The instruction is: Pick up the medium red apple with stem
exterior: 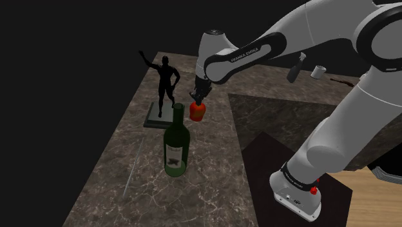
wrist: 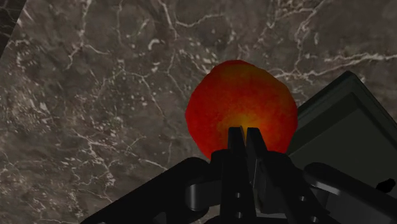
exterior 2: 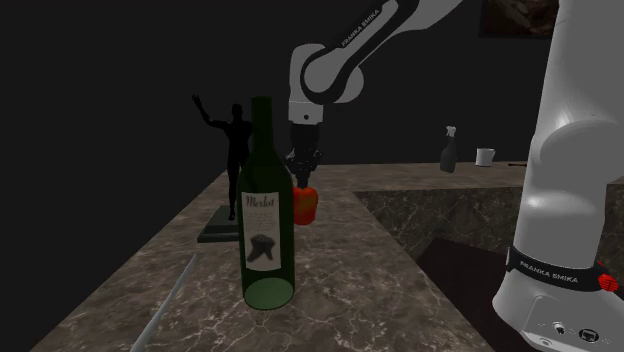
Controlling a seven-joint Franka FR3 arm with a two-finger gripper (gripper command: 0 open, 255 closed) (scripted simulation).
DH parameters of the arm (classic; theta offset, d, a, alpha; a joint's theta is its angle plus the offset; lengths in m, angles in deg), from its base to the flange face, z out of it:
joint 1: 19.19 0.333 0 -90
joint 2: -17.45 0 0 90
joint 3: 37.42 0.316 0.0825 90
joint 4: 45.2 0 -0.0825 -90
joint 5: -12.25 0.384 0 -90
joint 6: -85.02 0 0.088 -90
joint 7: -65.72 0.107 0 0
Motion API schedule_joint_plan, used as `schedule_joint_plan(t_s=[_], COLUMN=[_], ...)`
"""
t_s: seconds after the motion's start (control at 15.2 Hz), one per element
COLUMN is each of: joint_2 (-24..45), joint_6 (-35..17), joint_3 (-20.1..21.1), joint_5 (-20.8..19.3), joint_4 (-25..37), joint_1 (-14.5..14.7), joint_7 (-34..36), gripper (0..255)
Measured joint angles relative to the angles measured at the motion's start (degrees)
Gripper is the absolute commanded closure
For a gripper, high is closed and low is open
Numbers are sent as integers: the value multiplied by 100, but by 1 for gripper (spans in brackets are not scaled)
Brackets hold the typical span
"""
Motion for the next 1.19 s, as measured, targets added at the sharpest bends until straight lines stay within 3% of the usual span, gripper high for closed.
schedule_joint_plan(t_s=[1.19], joint_2=[-534], joint_6=[1128], joint_3=[-12], joint_5=[152], joint_4=[604], joint_1=[6], joint_7=[-136], gripper=[255])
